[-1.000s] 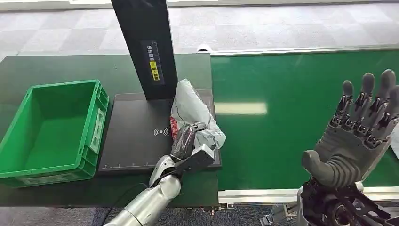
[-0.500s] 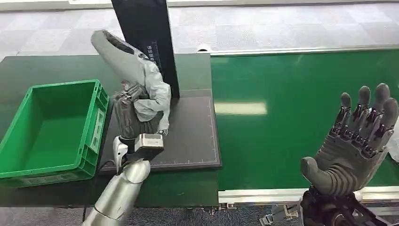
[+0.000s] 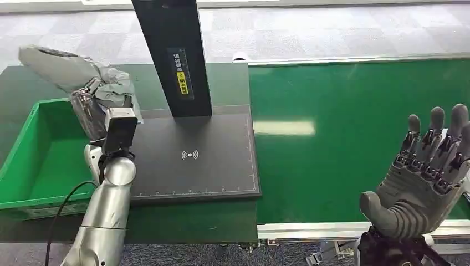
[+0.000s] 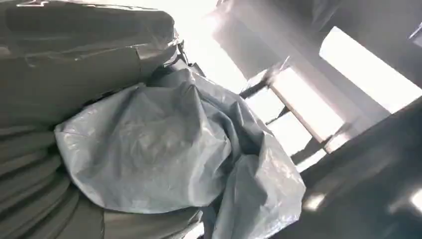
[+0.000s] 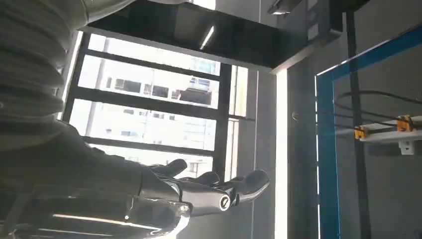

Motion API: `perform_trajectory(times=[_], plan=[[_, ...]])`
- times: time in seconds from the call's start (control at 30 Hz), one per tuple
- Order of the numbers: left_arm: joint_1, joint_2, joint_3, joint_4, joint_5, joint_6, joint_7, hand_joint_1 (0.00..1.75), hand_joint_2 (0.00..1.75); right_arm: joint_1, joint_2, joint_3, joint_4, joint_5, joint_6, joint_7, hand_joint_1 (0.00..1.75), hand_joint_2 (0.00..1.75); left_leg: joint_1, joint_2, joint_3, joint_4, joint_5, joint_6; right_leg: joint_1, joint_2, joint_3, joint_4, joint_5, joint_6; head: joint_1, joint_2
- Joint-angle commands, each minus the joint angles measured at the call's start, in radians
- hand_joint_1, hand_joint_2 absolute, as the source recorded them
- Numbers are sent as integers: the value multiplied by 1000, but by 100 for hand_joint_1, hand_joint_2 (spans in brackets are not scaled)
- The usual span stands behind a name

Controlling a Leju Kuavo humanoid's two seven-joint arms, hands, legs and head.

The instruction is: Moved the parcel from conveyor to table for the left to box.

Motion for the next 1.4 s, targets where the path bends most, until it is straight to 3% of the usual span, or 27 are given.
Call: perform_trajectory(times=[0.03, 0.37, 0.5, 0.67, 0.77, 0.87, 0.97, 1.23, 1.4], plan=[[-217, 183, 191, 704, 261, -54, -16, 175, 175, -2, -40, 8, 68, -20, -24, 0, 0, 175, 0, 3, 3, -2, 1, 0, 0, 3, 2, -1, 1, -1, -1, 0], [-229, 207, 262, 699, 330, 45, -52, 175, 175, -36, -38, 27, 103, -24, -55, 12, 0, 175, 1, 5, -1, -1, 1, 0, 2, 5, -2, 0, 3, -2, -1, 0], [-229, 190, 338, 623, 459, 84, -220, 175, 175, -59, -31, 30, 115, -17, -79, 22, 0, 175, 1, 5, -3, 0, 1, -1, 2, 4, -4, 1, 2, -3, -1, 0], [-233, 188, 337, 612, 476, 81, -236, 175, 175, -63, -32, 32, 117, -17, -81, 23, 0, 175, 2, 3, -3, 0, 1, 0, 2, 3, -4, 1, 2, -2, -1, 0], [-215, 153, 325, 477, 582, 62, -330, 175, 175, -64, -37, 34, 115, -11, -109, 18, 0, 175, 2, 3, -3, 0, 1, 0, 2, 3, -3, 1, 2, -2, -1, 0], [-177, 136, 251, 306, 641, 69, -321, 175, 175, -63, -48, 39, 118, -14, -131, 16, 0, 175, 2, 2, -4, 2, 1, 0, 2, 2, -4, 1, 2, -2, -1, 0], [-174, 151, 193, 291, 631, 102, -289, 175, 175, -67, -48, 37, 129, -18, -150, 7, 0, 175, 2, 2, -4, 1, 1, 0, 2, 2, -4, 1, 2, -2, -1, 0], [-184, 161, 188, 332, 645, 119, -316, 175, 175, -72, -47, 41, 131, -17, -159, 5, 0, 175, 1, 1, -3, 0, 1, -1, 1, 2, -3, 1, 2, -2, -1, 0], [-134, 157, 219, 218, 722, 119, -330, 175, 175, -62, -61, 54, 137, -20, -185, 0, 0, 175, 1, 3, -2, 0, 0, -1, 1, 4, -3, 0, 2, -2, -1, 0]])
